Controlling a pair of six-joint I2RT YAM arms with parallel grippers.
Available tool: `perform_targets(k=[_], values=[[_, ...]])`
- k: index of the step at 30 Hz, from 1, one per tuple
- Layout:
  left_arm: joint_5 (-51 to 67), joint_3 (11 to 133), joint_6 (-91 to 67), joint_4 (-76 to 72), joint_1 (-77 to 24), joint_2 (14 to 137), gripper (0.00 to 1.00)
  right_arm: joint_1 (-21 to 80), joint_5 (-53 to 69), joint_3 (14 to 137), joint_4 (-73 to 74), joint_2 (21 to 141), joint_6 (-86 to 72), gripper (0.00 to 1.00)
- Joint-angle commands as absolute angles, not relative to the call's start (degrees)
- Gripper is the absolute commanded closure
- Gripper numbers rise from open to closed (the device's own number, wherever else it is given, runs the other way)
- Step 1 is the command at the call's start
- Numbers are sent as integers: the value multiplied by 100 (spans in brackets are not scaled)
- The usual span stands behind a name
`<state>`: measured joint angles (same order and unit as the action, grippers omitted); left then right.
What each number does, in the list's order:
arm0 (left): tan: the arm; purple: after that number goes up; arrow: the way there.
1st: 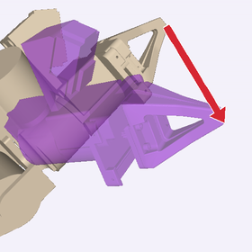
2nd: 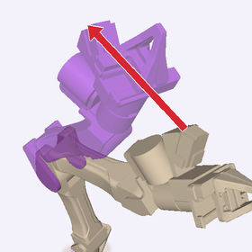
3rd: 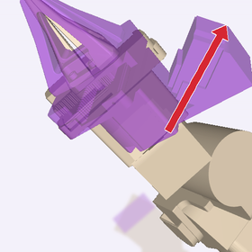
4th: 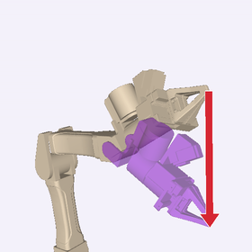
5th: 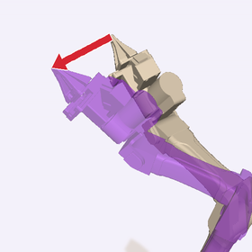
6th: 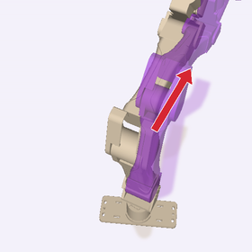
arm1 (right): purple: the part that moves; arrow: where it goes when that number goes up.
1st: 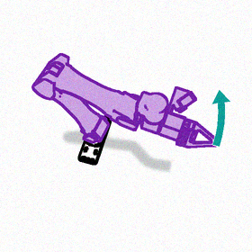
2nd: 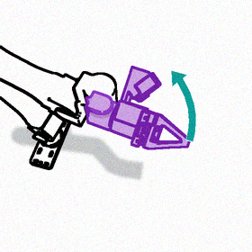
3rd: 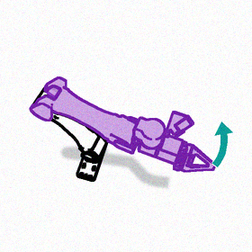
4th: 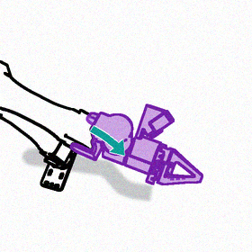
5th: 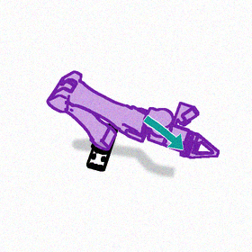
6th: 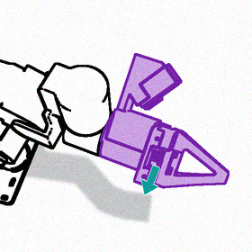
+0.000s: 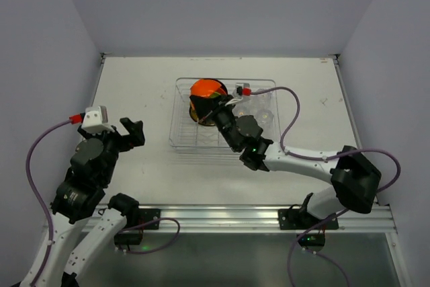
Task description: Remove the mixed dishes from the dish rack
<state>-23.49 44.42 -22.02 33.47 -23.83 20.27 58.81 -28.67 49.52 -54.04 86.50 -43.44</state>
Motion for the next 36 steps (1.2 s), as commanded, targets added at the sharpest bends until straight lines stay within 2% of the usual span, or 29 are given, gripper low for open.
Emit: perform_targets(k=[1, 5, 7, 8, 11, 13, 15, 16, 19, 23, 30, 36], values=[[-2347, 5455, -2416, 3611, -2435, 2635, 0, 5889, -1804, 5554, -3853, 8149, -2569, 100], [-1559, 6932, -2479, 4025, -2434, 3486, 0, 6046, -836, 6046, -1367, 7814, -456, 100], [-1127, 7703, -2399, 4191, -2435, 3848, 0, 6485, -1246, 6440, 105, 7805, 417, 100], [-716, 7925, -2339, 4271, -2435, 4276, 0, 6860, -1875, 6573, 575, 7918, 1144, 100], [189, 8533, -2224, 4657, -2435, 5172, 0, 7390, -3231, 6741, 1466, 8260, 2393, 100], [691, 8657, -2110, 4833, -2435, 5509, 0, 7637, -3358, 6724, 2079, 8288, 2959, 100], [896, 8543, -2031, 4878, -2435, 5852, 0, 7751, -3043, 6732, 2284, 8157, 3172, 100], [1010, 8491, -1995, 4948, -2435, 5932, 0, 7778, -2423, 6715, 2416, 8078, 3277, 100], [1396, 8148, -1943, 4992, -2452, 6012, 0, 7831, -1716, 6313, 2094, 7612, 4311, 100], [1616, 7674, -1794, 5018, -2522, 5906, 0, 7831, -1434, 6161, 1995, 7400, 4815, 100], [1740, 7163, -1758, 4922, -2751, 5924, 0, 7532, -643, 6819, 2364, 7831, 5168, 100], [1047, 7023, -1705, 5106, -2839, 6099, 1, 7453, -1053, 7162, 2304, 8165, 5633, 100]])
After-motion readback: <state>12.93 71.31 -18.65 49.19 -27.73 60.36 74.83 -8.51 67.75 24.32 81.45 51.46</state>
